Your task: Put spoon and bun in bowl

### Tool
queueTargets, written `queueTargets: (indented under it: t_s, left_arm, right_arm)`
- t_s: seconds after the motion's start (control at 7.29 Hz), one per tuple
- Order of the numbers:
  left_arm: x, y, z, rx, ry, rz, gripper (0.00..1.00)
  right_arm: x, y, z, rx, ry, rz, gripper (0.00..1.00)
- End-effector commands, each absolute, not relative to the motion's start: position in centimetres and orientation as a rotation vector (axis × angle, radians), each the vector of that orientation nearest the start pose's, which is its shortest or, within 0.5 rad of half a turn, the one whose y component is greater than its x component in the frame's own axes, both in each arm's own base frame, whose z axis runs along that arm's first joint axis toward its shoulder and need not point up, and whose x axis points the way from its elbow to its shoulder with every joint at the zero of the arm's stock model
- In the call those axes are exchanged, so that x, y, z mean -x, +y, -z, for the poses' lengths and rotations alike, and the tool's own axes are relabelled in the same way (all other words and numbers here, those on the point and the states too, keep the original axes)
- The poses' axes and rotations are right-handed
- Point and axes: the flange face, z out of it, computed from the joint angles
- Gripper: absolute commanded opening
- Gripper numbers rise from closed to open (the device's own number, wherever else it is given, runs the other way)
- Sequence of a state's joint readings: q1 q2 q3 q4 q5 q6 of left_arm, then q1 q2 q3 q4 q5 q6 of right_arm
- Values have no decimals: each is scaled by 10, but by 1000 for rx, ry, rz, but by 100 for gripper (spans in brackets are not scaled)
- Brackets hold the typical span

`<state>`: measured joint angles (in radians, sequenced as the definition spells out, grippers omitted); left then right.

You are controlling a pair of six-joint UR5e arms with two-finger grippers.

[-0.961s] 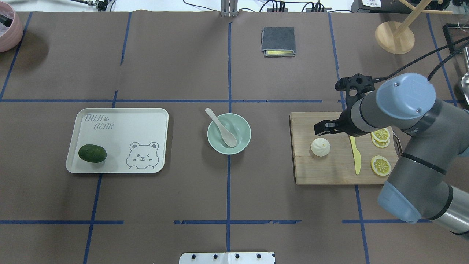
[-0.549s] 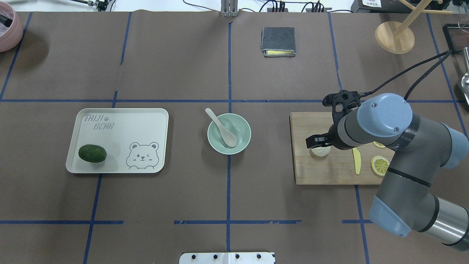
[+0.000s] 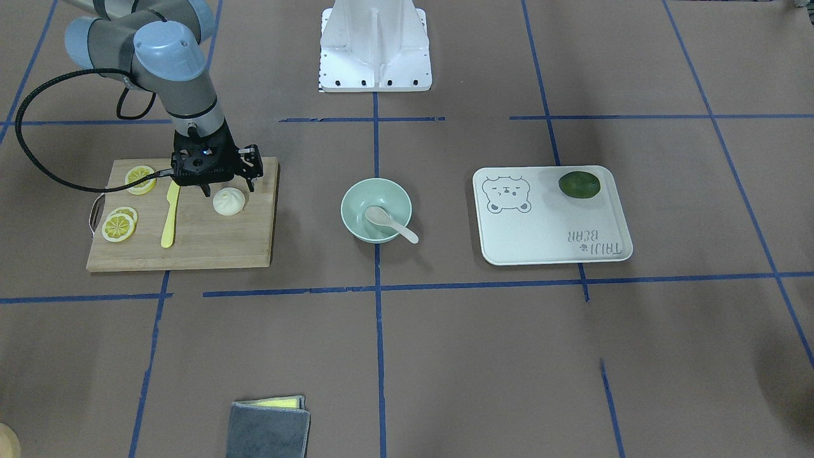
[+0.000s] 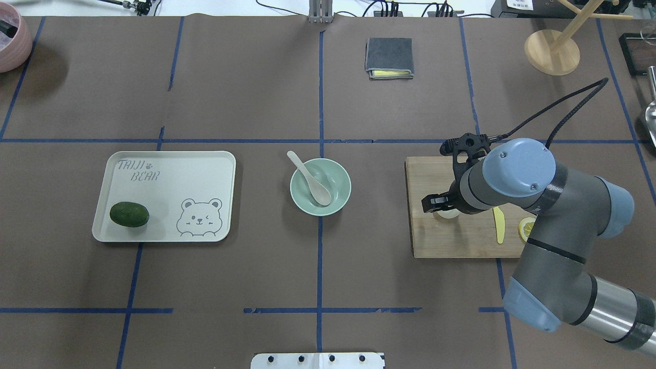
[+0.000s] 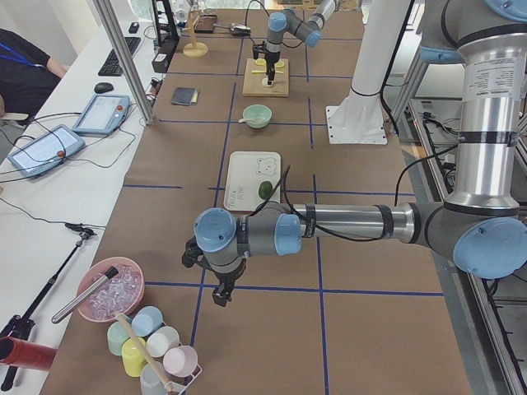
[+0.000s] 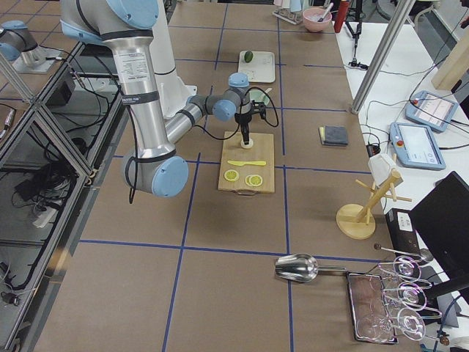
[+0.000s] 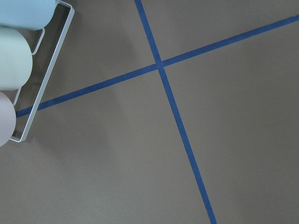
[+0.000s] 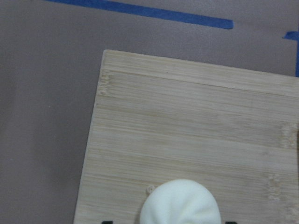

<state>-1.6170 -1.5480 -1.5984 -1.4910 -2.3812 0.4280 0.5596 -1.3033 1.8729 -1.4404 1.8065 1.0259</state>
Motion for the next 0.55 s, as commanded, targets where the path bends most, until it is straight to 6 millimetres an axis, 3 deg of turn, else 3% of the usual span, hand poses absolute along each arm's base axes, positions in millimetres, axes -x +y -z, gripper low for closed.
queueTargets:
  t_s: [0.0, 0.14, 0.27, 0.41]
  left_arm:
    - [83, -473, -661, -123, 809, -331, 100]
    - [83, -473, -661, -123, 809, -331, 100]
    - [83, -473, -661, -123, 809, -331, 100]
    - [83, -473, -661, -123, 809, -331, 100]
  right_arm:
    - [434, -405, -375, -180, -700, 68, 60]
    - [434, -405, -375, -179, -700, 70, 23]
    - [431, -405, -371, -185, -706, 66, 0]
    - [427, -404, -360, -199, -724, 67, 0]
